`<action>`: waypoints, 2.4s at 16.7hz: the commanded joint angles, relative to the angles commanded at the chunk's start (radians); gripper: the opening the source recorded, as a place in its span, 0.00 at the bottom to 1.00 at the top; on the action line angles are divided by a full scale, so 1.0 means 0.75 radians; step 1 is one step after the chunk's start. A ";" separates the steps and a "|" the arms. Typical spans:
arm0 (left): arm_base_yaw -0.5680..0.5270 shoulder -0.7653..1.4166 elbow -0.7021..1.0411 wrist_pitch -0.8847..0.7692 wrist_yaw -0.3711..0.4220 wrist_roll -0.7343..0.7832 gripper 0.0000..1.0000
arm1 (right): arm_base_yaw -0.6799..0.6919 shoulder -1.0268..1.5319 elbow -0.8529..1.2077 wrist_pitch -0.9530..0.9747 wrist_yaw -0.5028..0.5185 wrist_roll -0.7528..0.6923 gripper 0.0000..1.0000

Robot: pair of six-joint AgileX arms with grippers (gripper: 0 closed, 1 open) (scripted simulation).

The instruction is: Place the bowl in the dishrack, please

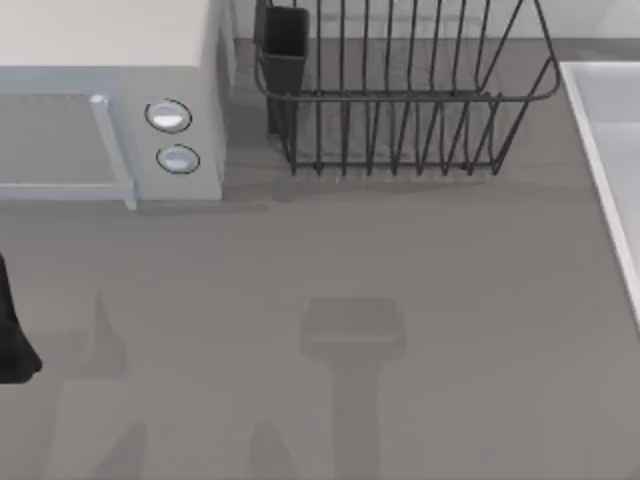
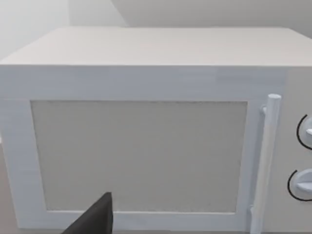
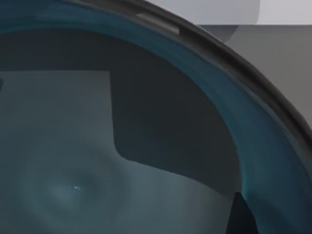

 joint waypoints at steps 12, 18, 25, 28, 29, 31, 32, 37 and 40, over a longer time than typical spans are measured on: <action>0.000 0.000 0.000 0.000 0.000 0.000 1.00 | -0.015 -0.074 0.694 -0.828 -0.001 -0.023 0.00; 0.000 0.000 0.000 0.000 0.000 0.000 1.00 | -0.012 -0.142 0.929 -1.071 0.000 -0.015 0.00; 0.000 0.000 0.000 0.000 0.000 0.000 1.00 | 0.074 -0.144 0.928 -0.984 0.061 0.024 0.00; 0.000 0.000 0.000 0.000 0.000 0.000 1.00 | 0.277 -0.160 0.922 -0.795 0.200 0.106 0.00; 0.000 0.000 0.000 0.000 0.000 0.000 1.00 | 0.367 -0.167 0.916 -0.717 0.259 0.141 0.00; 0.000 0.000 0.000 0.000 0.000 0.000 1.00 | 0.575 -0.180 0.897 -0.539 0.390 0.221 0.00; 0.000 0.000 0.000 0.000 0.000 0.000 1.00 | 0.692 -0.186 0.883 -0.440 0.460 0.266 0.00; 0.000 0.000 0.000 0.000 0.000 0.000 1.00 | 1.358 -0.245 0.784 0.135 0.831 0.520 0.00; 0.000 0.000 0.000 0.000 0.000 0.000 1.00 | 1.739 -0.306 0.719 0.496 1.051 0.673 0.00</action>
